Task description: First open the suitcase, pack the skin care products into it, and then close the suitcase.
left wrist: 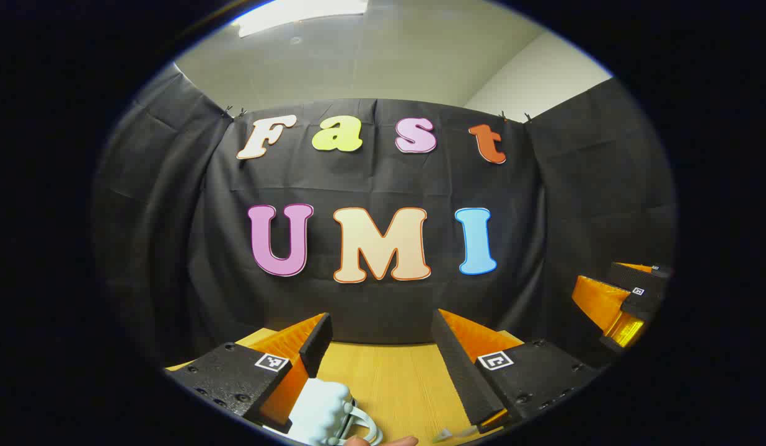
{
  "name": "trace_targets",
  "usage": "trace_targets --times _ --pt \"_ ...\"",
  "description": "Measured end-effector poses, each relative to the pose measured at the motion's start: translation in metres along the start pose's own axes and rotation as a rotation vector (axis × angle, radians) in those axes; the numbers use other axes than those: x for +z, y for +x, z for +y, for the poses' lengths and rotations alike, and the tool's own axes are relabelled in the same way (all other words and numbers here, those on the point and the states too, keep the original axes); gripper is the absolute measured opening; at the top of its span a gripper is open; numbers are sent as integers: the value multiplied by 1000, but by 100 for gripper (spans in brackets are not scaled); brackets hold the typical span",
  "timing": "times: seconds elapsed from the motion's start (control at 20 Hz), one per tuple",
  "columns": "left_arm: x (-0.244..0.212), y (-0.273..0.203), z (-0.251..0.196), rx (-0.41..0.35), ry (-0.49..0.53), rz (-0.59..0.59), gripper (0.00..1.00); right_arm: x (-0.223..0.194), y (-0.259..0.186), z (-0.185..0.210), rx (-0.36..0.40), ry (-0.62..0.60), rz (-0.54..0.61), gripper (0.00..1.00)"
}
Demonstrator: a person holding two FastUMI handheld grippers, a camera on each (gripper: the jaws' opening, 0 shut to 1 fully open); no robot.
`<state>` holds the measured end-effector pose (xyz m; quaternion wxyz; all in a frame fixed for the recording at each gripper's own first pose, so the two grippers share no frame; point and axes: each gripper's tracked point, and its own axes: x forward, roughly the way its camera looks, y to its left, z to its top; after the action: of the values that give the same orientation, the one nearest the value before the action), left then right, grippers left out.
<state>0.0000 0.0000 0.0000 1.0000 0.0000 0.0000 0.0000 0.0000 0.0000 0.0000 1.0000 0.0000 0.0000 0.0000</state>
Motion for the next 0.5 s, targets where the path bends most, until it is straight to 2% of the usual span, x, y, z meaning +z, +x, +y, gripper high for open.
trace_targets --times 0.25,0.5 --pt "-2 0 -6 8 16 0 94 -3 5 -3 14 18 5 99" --pt "-20 -3 -7 38 41 43 95 -10 6 -4 63 9 8 99"
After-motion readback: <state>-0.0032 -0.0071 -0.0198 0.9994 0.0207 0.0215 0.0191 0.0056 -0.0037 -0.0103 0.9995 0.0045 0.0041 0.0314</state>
